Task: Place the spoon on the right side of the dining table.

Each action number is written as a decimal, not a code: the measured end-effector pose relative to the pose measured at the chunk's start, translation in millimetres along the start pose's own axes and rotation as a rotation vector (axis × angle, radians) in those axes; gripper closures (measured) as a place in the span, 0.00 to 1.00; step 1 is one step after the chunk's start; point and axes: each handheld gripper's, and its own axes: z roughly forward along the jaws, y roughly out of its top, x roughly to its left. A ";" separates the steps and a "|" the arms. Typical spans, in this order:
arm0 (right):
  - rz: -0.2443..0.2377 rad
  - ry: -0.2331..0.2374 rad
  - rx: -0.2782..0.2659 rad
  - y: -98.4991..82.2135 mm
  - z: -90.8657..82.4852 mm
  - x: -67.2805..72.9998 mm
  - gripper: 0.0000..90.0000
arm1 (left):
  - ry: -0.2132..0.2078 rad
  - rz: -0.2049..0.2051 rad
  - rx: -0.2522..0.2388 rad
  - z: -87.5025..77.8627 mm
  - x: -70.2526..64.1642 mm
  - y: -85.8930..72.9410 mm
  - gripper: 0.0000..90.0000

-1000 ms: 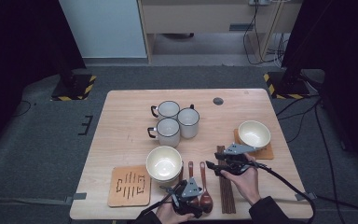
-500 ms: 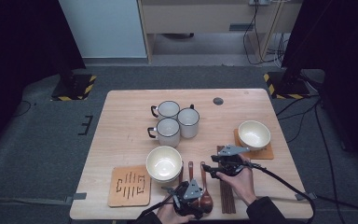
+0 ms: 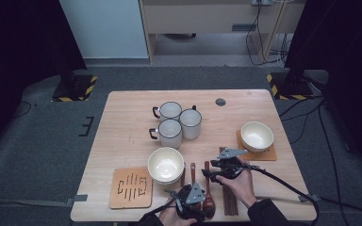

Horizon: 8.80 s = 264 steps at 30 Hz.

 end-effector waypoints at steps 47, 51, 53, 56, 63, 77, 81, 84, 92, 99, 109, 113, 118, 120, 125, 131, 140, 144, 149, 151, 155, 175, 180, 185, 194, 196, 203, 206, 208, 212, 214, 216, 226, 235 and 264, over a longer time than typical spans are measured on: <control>0.099 0.093 -0.119 5.4 -13.7 0.9 0.83 | 0.065 -0.034 -0.006 -1.6 10.3 2.1 0.35; 0.132 0.111 -0.146 4.9 -13.7 2.4 0.86 | 0.066 -0.032 -0.014 -1.2 9.8 2.4 0.36; 0.148 0.122 -0.160 4.6 -13.3 3.6 0.87 | 0.066 -0.025 -0.017 -1.0 9.4 2.6 0.37; 0.192 0.159 -0.180 4.5 -12.6 4.8 0.90 | 0.065 -0.026 -0.019 -0.7 9.5 2.7 0.37; 0.229 0.190 -0.200 4.0 -12.5 5.9 0.92 | 0.065 -0.023 -0.020 -0.4 9.5 2.8 0.37; 0.281 0.237 -0.222 4.8 -13.2 8.6 0.94 | 0.071 -0.011 -0.014 -0.3 6.9 4.1 0.39; 0.265 0.217 -0.253 8.9 -19.5 5.7 0.94 | 0.068 -0.012 -0.026 -2.2 7.2 5.1 0.40; 0.254 0.204 -0.287 12.7 -24.9 2.9 0.94 | 0.072 -0.015 -0.051 -6.4 8.5 6.8 0.41; 0.232 0.160 -0.358 20.8 -40.2 -6.0 0.94 | 0.072 -0.050 -0.120 -18.8 11.1 12.0 0.47; 0.235 0.116 -0.422 26.8 -53.4 -12.3 0.94 | 0.065 -0.093 -0.183 -30.9 11.6 17.0 0.53; 0.227 0.056 -0.479 31.9 -62.7 -19.4 0.94 | 0.089 -0.108 -0.241 -48.0 14.7 24.2 0.59; 0.233 0.043 -0.491 34.5 -64.6 -23.1 0.94 | 0.094 -0.114 -0.258 -53.3 16.0 26.6 0.59; 0.231 0.019 -0.510 39.3 -68.1 -26.6 0.94 | 0.109 -0.127 -0.287 -64.1 20.1 29.9 0.59; 0.226 0.012 -0.519 41.4 -69.2 -27.1 0.94 | 0.116 -0.131 -0.299 -68.3 21.8 31.2 0.59; 0.226 -0.001 -0.538 45.1 -72.2 -29.4 0.94 | 0.131 -0.142 -0.326 -78.2 26.4 33.5 0.58; 0.203 -0.022 -0.544 50.5 -73.4 -32.3 0.94 | 0.165 -0.148 -0.351 -89.8 32.9 34.5 0.58; 0.200 -0.040 -0.575 58.9 -76.5 -35.6 0.94 | 0.199 -0.170 -0.355 -99.9 43.5 32.4 0.56; 0.201 -0.050 -0.574 60.5 -75.6 -37.8 0.94 | 0.216 -0.181 -0.359 -104.3 48.7 31.1 0.55; 0.204 -0.057 -0.584 63.3 -77.3 -39.4 0.94 | 0.238 -0.198 -0.363 -110.8 56.0 28.4 0.55; 0.203 -0.061 -0.586 63.8 -77.5 -40.0 0.94 | 0.250 -0.202 -0.365 -113.4 59.2 26.9 0.54; 0.204 -0.066 -0.592 64.6 -77.4 -41.2 0.94 | 0.275 -0.218 -0.370 -119.7 66.2 23.7 0.54; 0.199 -0.096 -0.618 74.4 -79.0 -48.6 0.94 | 0.418 -0.295 -0.379 -148.7 102.2 1.0 0.52; 0.201 -0.105 -0.626 76.5 -78.4 -50.7 0.94 | 0.453 -0.319 -0.376 -155.6 112.3 -7.5 0.52; 0.206 -0.110 -0.631 78.1 -77.9 -54.2 0.94 | 0.498 -0.359 -0.363 -162.6 123.7 -18.5 0.51; 0.213 -0.130 -0.641 80.3 -78.4 -59.5 0.94 | 0.577 -0.434 -0.317 -170.4 144.9 -40.4 0.50; 0.215 -0.137 -0.644 80.6 -79.3 -60.5 0.94 | 0.592 -0.448 -0.302 -171.6 149.8 -45.9 0.50; 0.228 -0.142 -0.659 82.0 -80.7 -62.2 0.94 | 0.653 -0.494 -0.245 -176.1 166.1 -65.8 0.48; 0.232 -0.149 -0.664 82.7 -81.0 -63.9 0.94 | 0.671 -0.516 -0.216 -175.9 172.0 -73.6 0.47; 0.235 -0.153 -0.669 83.1 -81.1 -64.6 0.94 | 0.684 -0.524 -0.198 -174.8 175.7 -78.3 0.46; 0.238 -0.160 -0.677 83.8 -81.2 -65.9 0.94 | 0.710 -0.539 -0.154 -170.3 183.2 -87.7 0.43; 0.241 -0.166 -0.680 84.2 -81.8 -66.7 0.94 | 0.720 -0.550 -0.132 -168.6 186.7 -93.1 0.42; 0.242 -0.168 -0.684 84.7 -82.4 -67.8 0.94 | 0.728 -0.562 -0.116 -167.9 189.2 -97.3 0.41; 0.244 -0.196 -0.695 90.5 -85.4 -72.3 0.94 | 0.759 -0.588 -0.037 -160.0 198.8 -109.4 0.39; 0.256 -0.224 -0.703 94.4 -86.9 -78.6 0.94 | 0.764 -0.595 0.016 -153.7 203.1 -117.0 0.38; 0.270 -0.320 -0.699 98.6 -99.0 -100.3 0.94 | 0.782 -0.644 0.039 -151.3 207.1 -119.1 0.07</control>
